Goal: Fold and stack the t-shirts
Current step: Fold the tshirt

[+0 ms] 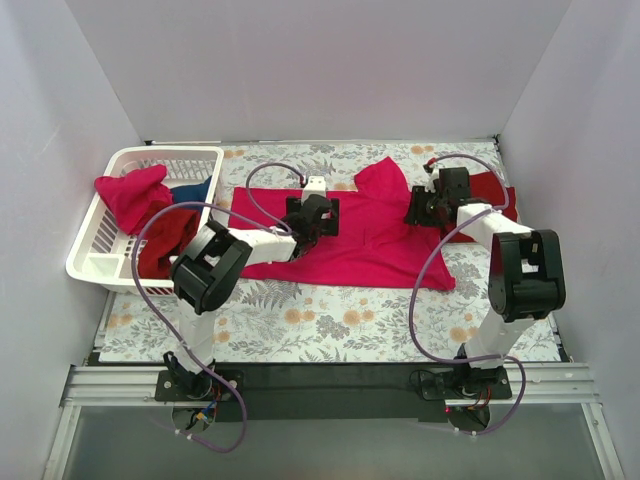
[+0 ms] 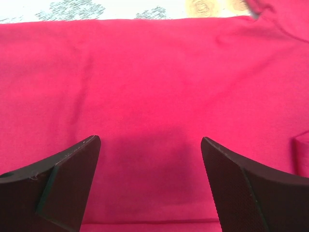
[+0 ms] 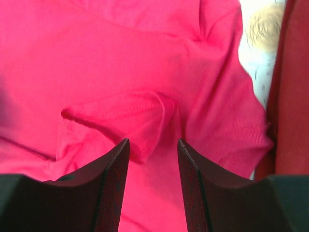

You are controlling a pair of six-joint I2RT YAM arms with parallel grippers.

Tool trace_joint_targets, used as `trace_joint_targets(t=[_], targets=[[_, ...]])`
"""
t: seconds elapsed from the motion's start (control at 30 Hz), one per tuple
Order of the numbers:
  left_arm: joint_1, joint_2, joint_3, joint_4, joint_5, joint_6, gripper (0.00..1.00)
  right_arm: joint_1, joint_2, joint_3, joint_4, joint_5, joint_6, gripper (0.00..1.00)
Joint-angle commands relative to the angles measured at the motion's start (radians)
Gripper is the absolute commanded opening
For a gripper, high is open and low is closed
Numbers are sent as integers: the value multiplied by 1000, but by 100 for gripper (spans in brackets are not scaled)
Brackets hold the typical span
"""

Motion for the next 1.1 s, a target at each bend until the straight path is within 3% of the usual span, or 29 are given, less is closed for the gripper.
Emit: trace_joint_targets(t=[0.0,0.17,0.6,1.07], targets=[[11,-26,-35,32,-70,23,79,10,-84,-56,17,23,-11,40],[18,-93,-178,121,-80,15,80,44,-156,-143,18,52,-6,40],[21,-147,-345,121,-33,-115,80,96,-130,-268,-32,87,0,40],[-21,-218,-509,204,32,-189,80,97,-262,-394,-143,87,29,41]])
